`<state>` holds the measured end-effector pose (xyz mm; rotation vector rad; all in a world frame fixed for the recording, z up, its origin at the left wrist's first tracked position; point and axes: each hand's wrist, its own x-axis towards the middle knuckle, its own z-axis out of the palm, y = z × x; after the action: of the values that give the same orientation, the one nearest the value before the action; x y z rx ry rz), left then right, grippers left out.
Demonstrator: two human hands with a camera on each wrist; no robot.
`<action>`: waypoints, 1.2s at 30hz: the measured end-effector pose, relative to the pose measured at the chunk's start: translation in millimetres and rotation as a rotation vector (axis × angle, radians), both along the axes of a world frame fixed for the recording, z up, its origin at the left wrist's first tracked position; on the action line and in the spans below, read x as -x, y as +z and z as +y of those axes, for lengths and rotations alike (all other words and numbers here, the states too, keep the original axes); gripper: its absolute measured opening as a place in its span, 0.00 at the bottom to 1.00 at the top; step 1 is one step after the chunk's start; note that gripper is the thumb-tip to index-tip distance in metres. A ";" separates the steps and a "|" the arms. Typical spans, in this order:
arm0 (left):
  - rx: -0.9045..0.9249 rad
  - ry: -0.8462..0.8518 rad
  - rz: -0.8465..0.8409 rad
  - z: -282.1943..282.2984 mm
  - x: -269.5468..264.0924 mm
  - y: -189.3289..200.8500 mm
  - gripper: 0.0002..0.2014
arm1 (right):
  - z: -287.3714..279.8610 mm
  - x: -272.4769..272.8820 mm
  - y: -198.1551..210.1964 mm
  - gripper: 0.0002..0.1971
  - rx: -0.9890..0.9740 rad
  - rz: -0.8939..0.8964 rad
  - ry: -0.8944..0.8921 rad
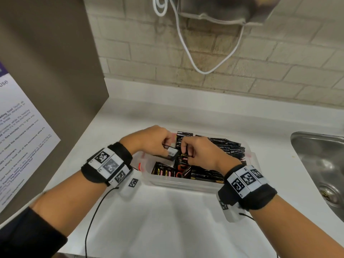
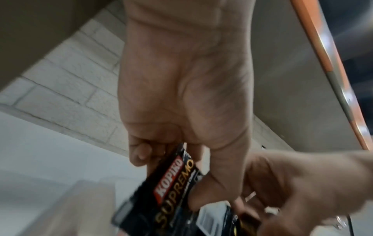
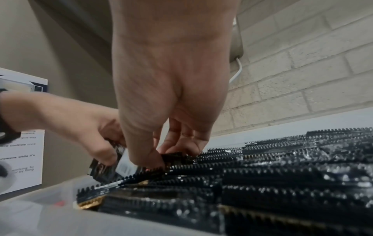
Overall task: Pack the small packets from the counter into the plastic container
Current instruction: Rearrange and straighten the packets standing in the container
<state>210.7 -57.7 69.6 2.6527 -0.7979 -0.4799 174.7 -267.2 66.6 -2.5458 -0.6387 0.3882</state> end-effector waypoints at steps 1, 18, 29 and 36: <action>0.023 0.004 0.001 2.2 -1.3 4.3 0.11 | 0.9 -0.1 -0.9 0.14 0.001 0.005 -0.007; 0.326 -0.013 0.415 -8.9 18.4 -3.5 0.15 | -11.8 2.7 16.7 0.15 0.093 0.118 0.032; 0.364 0.030 0.287 1.1 9.4 -2.1 0.20 | -15.7 1.1 10.1 0.13 0.065 0.042 0.061; 0.159 -0.112 0.083 -3.6 11.6 6.3 0.07 | -15.9 2.7 6.6 0.06 0.032 0.035 0.073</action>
<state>199.1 -61.3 76.0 2.4357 -0.9230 -0.5279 172.0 -283.1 73.2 -2.5450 -0.7195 0.4706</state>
